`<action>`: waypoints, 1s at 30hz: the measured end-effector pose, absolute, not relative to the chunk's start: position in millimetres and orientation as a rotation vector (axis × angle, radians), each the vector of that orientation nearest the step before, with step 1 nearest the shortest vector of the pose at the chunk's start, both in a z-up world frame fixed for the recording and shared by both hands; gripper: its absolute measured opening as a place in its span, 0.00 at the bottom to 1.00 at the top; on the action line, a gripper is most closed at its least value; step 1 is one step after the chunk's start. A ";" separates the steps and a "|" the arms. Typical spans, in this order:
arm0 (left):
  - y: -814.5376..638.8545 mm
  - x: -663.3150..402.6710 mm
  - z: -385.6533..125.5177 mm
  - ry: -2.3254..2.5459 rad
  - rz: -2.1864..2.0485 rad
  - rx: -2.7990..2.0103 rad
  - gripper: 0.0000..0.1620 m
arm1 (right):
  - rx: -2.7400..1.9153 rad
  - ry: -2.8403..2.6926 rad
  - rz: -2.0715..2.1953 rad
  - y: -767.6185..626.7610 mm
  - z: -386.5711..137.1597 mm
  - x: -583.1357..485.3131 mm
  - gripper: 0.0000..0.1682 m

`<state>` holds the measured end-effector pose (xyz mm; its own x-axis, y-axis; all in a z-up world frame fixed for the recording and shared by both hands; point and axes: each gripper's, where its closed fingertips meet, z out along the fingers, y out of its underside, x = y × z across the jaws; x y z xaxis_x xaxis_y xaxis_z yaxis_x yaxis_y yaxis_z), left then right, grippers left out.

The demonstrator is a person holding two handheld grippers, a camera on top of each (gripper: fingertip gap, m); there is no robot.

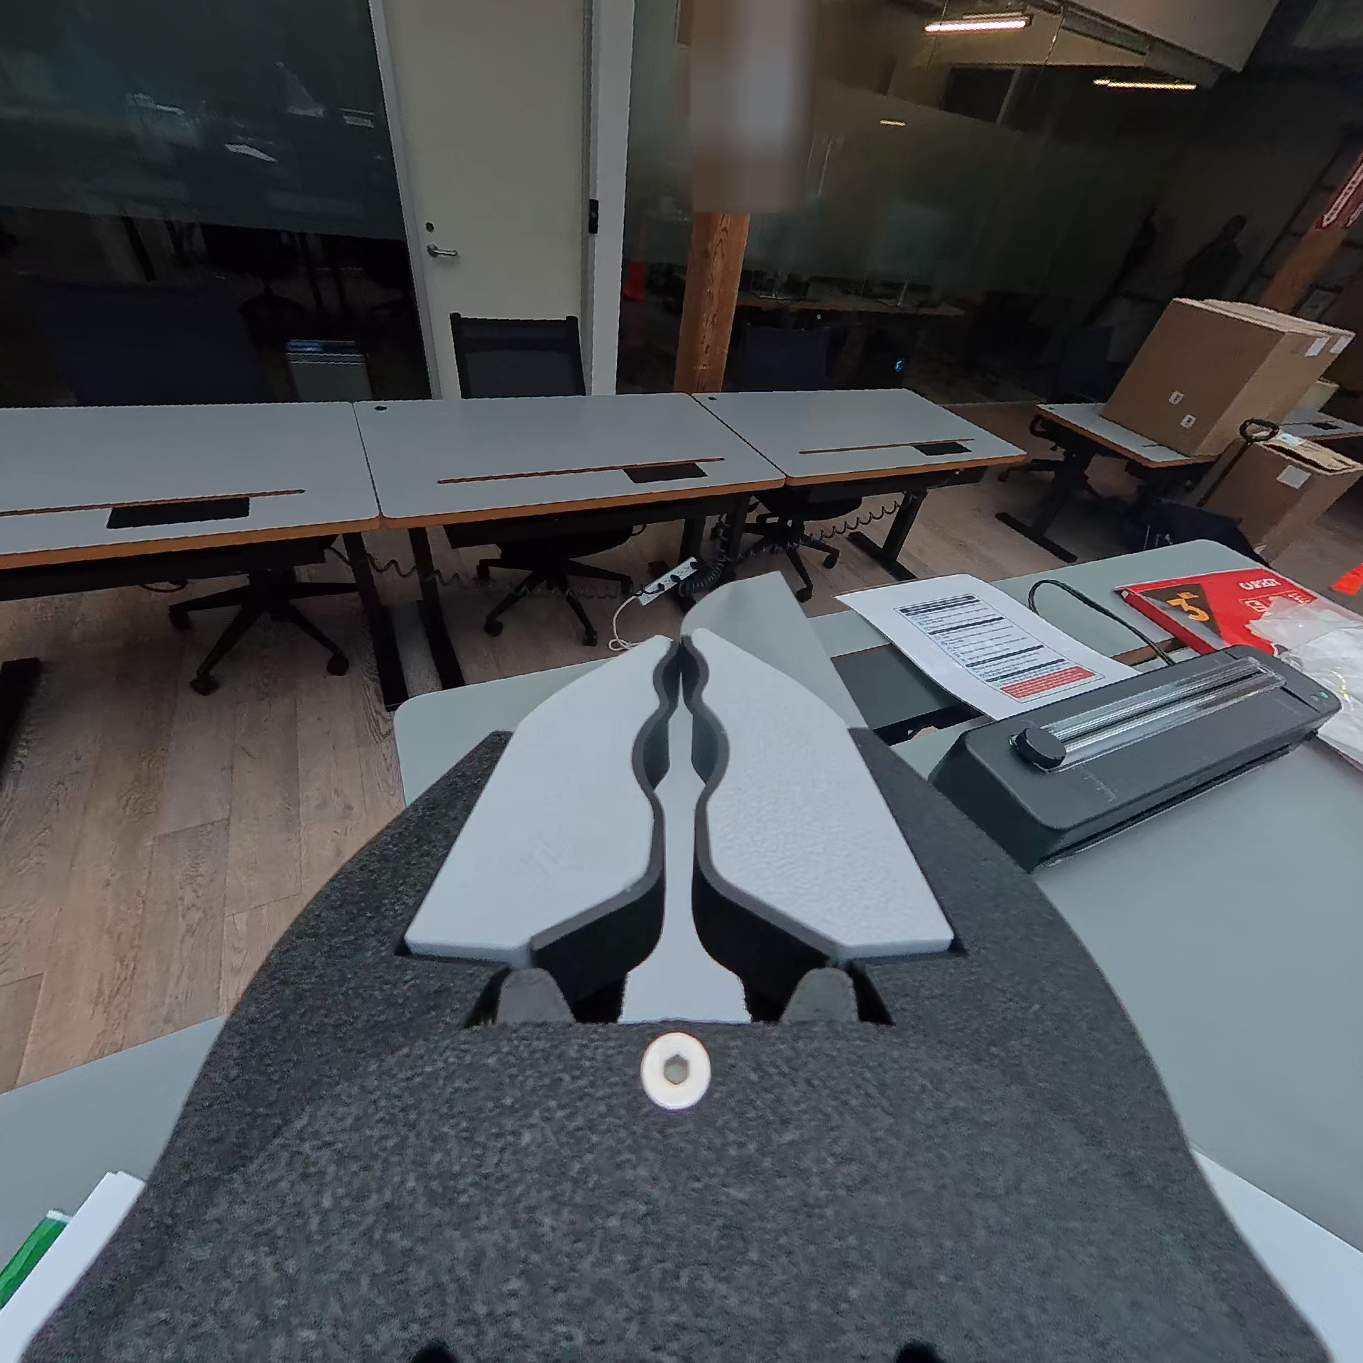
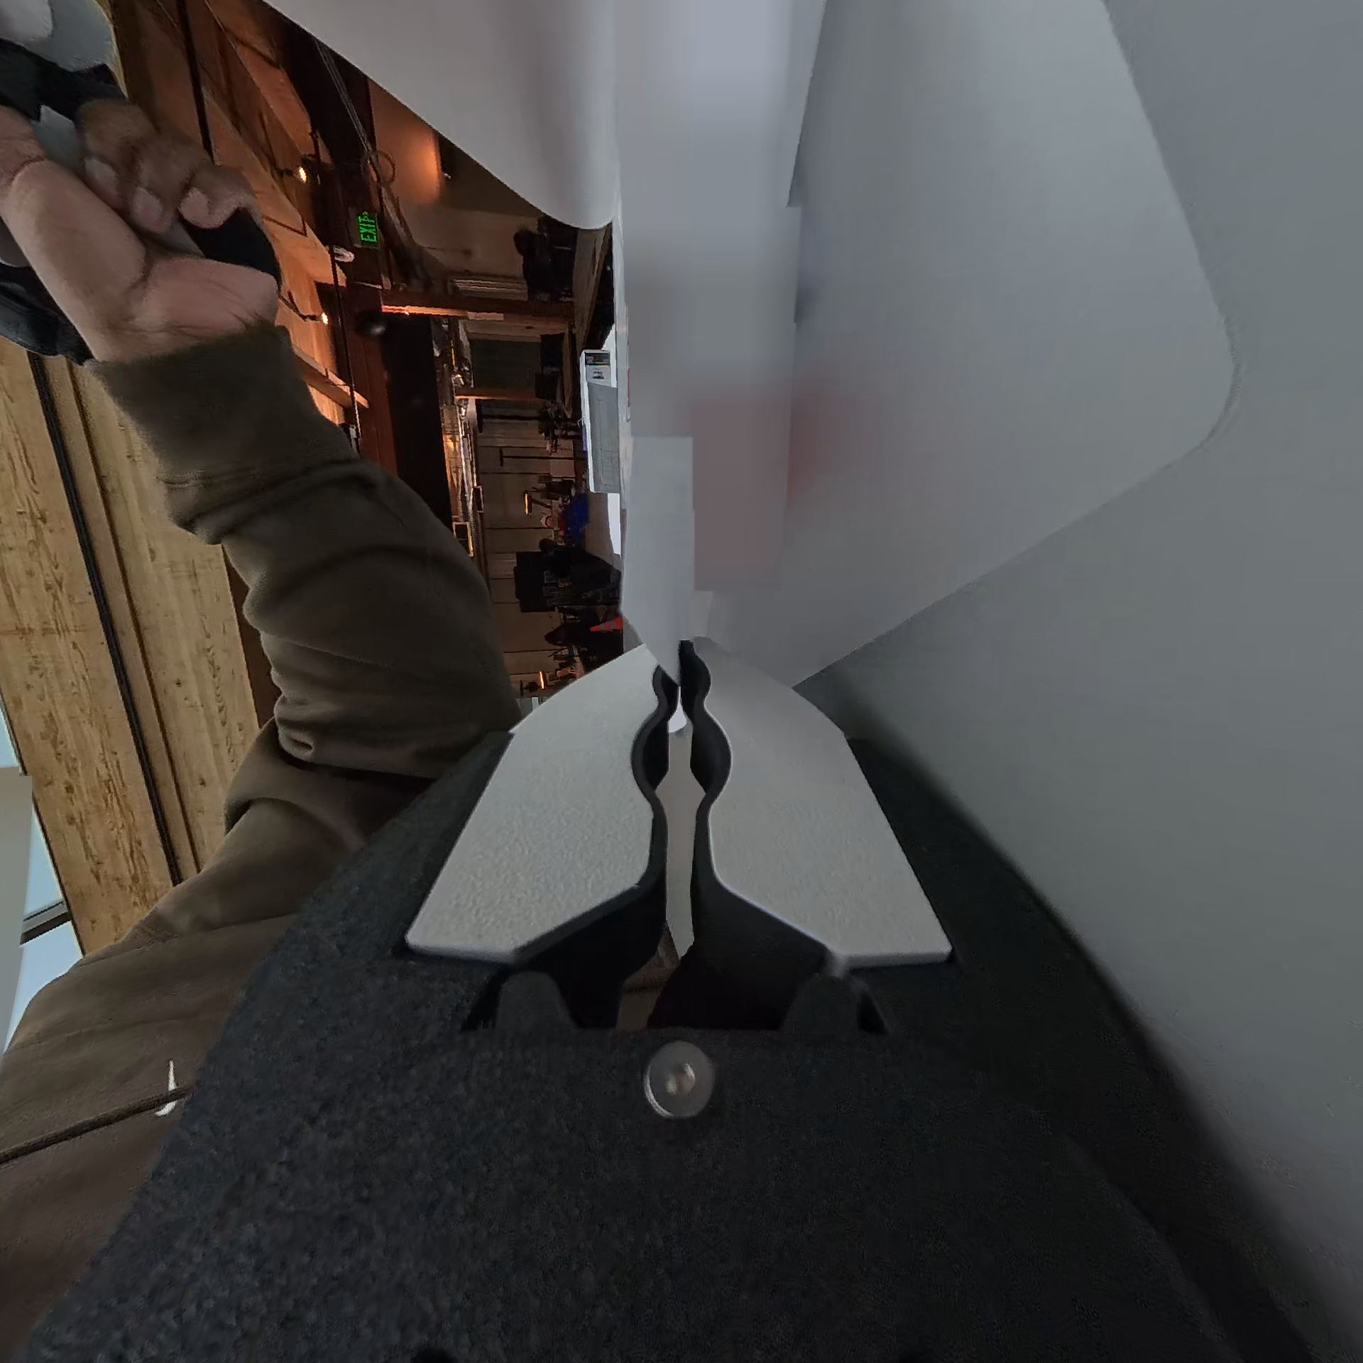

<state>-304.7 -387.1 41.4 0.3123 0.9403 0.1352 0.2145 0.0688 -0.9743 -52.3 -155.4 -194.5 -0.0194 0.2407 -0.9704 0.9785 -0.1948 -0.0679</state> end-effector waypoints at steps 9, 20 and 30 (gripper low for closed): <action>-435.9 -302.3 15.3 -1.263 0.793 -1.348 0.00 | 1.535 1.362 -1.252 -159.2 -203.2 -53.0 0.00; -470.6 -317.7 -37.3 -1.386 0.628 -1.240 0.00 | 1.519 1.394 -1.231 -167.6 -204.7 -58.5 0.00; -483.1 -327.1 -42.4 -1.410 0.644 -1.207 0.00 | 1.430 1.416 -1.232 -173.4 -190.7 -52.6 0.00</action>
